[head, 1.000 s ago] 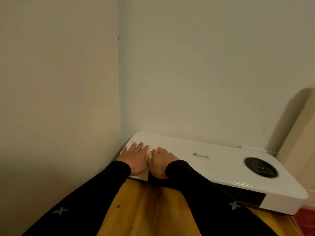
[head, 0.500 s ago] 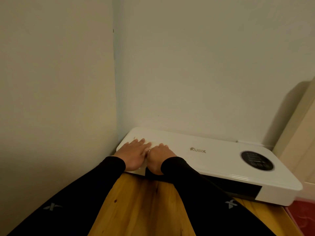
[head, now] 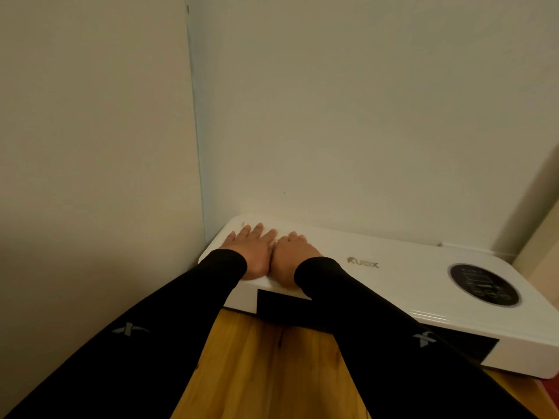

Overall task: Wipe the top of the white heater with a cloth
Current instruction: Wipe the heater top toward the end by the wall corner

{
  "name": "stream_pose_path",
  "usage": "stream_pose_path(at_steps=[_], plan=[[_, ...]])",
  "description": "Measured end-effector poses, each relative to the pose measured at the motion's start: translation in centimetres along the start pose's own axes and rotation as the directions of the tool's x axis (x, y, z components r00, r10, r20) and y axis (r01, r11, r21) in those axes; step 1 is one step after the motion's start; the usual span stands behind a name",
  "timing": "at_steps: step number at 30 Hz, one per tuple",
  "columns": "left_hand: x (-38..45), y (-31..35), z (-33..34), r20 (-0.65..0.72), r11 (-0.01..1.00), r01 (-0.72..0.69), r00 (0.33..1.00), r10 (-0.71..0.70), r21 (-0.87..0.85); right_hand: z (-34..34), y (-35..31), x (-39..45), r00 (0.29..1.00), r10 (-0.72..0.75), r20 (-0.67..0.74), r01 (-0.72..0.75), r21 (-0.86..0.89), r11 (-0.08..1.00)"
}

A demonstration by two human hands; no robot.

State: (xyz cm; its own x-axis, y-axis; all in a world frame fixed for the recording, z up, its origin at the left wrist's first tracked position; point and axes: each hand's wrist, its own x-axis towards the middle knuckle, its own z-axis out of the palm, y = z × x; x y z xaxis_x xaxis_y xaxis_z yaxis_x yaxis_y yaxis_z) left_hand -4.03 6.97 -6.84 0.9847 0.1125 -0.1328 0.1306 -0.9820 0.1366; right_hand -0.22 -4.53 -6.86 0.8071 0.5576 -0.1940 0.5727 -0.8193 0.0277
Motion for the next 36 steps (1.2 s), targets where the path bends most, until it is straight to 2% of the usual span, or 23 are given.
stream_pose_path(at_steps=[9,23,36], plan=[[2.6,0.7,-0.6,-0.010,0.999,0.036,0.999,-0.036,0.035,-1.1,1.3,1.7,0.997,0.061,-0.054,-0.055,0.112,0.992],[3.8,0.7,-0.4,-0.062,0.999,0.045,0.997,-0.044,0.006,-1.2,1.8,3.1,0.995,0.068,-0.071,-0.061,0.096,0.993],[3.2,1.2,-0.6,-0.048,0.998,0.064,0.997,-0.064,0.000,-1.4,2.1,2.2,0.996,0.056,-0.066,-0.049,0.112,0.992]])
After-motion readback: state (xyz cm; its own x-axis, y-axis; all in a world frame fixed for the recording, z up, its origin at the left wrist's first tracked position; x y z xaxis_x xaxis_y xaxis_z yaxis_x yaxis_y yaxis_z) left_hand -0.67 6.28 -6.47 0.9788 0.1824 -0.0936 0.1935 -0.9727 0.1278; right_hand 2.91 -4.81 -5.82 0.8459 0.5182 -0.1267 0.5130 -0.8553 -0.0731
